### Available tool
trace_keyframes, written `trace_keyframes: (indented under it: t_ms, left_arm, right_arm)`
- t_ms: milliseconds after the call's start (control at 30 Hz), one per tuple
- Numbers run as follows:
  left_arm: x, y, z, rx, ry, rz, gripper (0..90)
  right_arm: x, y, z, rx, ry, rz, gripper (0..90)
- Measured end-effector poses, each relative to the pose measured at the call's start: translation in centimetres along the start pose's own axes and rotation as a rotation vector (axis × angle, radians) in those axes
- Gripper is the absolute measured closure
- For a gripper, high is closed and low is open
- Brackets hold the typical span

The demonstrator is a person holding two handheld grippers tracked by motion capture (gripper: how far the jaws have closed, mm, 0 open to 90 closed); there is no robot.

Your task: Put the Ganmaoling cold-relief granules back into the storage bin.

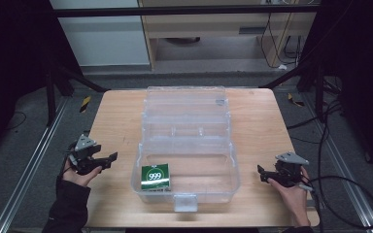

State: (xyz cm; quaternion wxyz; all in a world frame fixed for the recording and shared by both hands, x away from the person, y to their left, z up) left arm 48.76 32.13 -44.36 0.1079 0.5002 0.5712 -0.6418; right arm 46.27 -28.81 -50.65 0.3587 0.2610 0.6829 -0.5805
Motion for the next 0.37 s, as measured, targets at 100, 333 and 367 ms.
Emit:
trace_keyframes:
  t_ms: [100, 333, 367]
  left_arm:
    - [0.6, 0.5, -0.2, -0.012, 0.003, -0.032, 23.4]
    - [2.1, 0.6, -0.5, -0.041, -0.019, -0.037, 22.6]
    - [2.3, 0.5, -0.6, -0.050, -0.024, -0.037, 22.3]
  right_arm:
    - [0.0, 0.0, 0.1, 0.006, 0.005, -0.002, 4.1]
    - [0.0, -0.2, 0.2, 0.013, 0.018, 0.003, 3.7]
    - [0.0, -0.3, 0.2, 0.013, 0.022, 0.005, 3.7]
Point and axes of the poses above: each handheld gripper's, and its own axes: y roughly forward along the jaws, x roughly out of its underside, z roughly to its right, the point moved 1 cm from there along y, roughly forward along the jaws, and after that the axes turned 9 degrees about y, right-handed, at the moved point
